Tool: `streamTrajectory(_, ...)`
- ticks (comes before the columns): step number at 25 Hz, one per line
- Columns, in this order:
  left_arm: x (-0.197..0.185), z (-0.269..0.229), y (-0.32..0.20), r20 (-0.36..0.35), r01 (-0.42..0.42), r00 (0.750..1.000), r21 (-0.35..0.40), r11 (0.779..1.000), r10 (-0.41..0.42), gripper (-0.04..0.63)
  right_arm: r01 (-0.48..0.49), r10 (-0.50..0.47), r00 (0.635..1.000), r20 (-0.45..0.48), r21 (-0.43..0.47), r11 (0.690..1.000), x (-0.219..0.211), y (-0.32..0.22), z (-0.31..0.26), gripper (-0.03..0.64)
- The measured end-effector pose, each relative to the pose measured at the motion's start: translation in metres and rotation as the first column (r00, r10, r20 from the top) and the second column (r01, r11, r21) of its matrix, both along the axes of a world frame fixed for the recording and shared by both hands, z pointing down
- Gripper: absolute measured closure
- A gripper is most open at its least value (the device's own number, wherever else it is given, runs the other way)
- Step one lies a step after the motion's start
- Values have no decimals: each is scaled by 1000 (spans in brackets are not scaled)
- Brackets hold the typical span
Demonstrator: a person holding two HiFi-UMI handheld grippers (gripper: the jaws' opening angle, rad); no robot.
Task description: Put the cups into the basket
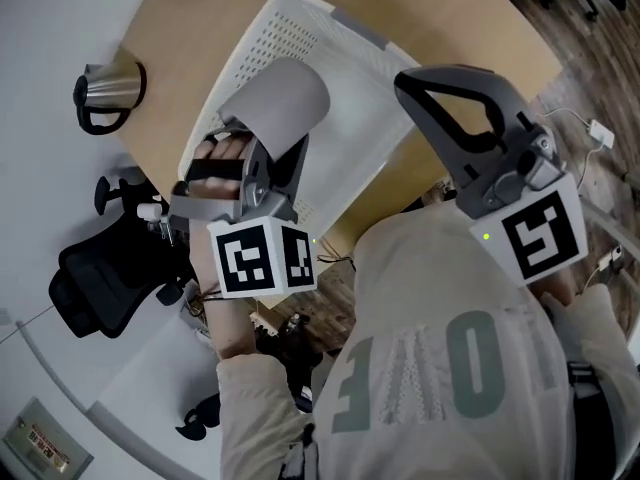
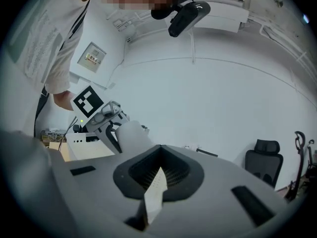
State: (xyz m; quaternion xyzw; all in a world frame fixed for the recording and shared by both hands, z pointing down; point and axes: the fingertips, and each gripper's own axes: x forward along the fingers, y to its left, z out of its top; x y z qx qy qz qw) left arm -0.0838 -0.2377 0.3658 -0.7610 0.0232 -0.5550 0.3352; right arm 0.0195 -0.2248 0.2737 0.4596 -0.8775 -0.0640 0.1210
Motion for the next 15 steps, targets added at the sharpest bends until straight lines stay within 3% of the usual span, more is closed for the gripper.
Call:
streamTrajectory(3, -11, 37, 4, 77, -27, 996, -142, 990, 38, 541, -29, 29, 1000, 8, -24, 999, 4, -4, 5, 618)
streamTrajectory(7, -24, 93, -5, 210, -44, 973, -231, 972, 94, 541, -51, 51, 999, 4, -29, 998, 8, -13, 13, 618)
streamTrajectory(11, -39, 140, 4, 343, -65, 922, -316, 947, 177, 541, -73, 69, 995, -71, -45, 996, 7, -15, 26, 618)
streamTrajectory(15, -58, 164, 10, 458, -68, 858, -347, 935, 232, 541, -71, 68, 996, -62, -59, 996, 7, -15, 29, 618)
